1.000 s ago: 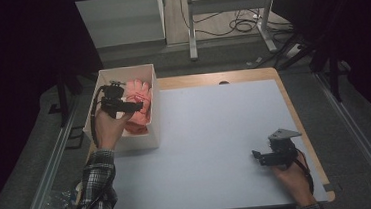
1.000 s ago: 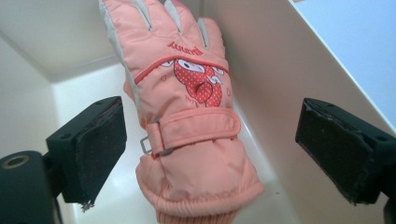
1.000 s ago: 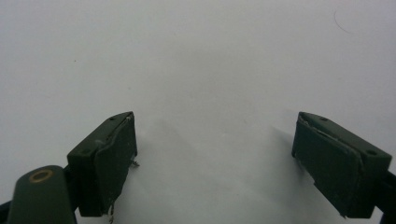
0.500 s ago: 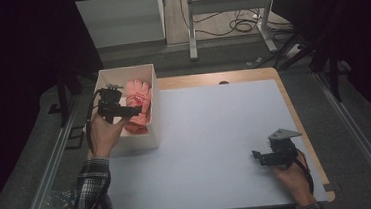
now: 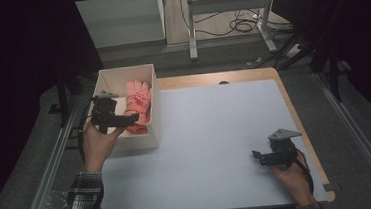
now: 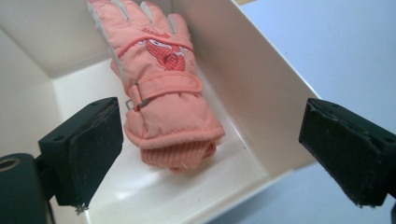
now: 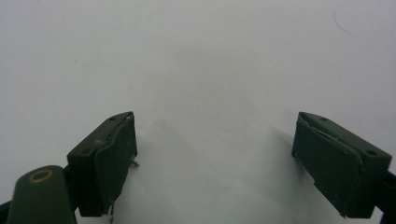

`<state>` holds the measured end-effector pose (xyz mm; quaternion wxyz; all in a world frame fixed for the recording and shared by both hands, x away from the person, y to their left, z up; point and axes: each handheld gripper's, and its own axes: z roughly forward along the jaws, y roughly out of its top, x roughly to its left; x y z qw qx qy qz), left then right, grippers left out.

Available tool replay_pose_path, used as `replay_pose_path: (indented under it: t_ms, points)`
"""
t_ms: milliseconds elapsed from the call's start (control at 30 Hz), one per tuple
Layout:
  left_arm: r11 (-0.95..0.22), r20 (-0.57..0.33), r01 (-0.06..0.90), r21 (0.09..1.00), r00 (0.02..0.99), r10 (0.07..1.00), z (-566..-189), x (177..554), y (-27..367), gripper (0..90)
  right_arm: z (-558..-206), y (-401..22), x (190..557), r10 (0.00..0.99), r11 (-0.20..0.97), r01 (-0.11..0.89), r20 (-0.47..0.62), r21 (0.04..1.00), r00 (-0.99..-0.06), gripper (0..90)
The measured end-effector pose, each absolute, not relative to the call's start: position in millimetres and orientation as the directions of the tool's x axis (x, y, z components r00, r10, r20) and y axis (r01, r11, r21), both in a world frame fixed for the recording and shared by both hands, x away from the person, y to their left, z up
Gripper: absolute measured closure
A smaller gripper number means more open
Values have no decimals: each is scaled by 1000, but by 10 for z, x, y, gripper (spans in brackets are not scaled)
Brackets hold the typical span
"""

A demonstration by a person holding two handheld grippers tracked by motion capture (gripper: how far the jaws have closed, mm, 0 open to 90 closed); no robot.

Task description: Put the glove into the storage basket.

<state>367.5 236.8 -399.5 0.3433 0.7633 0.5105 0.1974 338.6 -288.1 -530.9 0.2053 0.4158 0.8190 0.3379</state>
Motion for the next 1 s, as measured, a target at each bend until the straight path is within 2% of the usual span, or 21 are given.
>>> replay_pose_path:
  t_ms: [633, 1000]
  points:
    - [-303, -32, 572, 762, 500, 865, -4107, 3080, 2198, 67, -5307, -2882, 3386, 819, 428, 541, -58, 723, -571, 142]
    - [-318, -58, 559, 766, 552, 832, -4395, 2832, 2066, 65, -5307, -2881, 3386, 819, 428, 541, -57, 724, -571, 142]
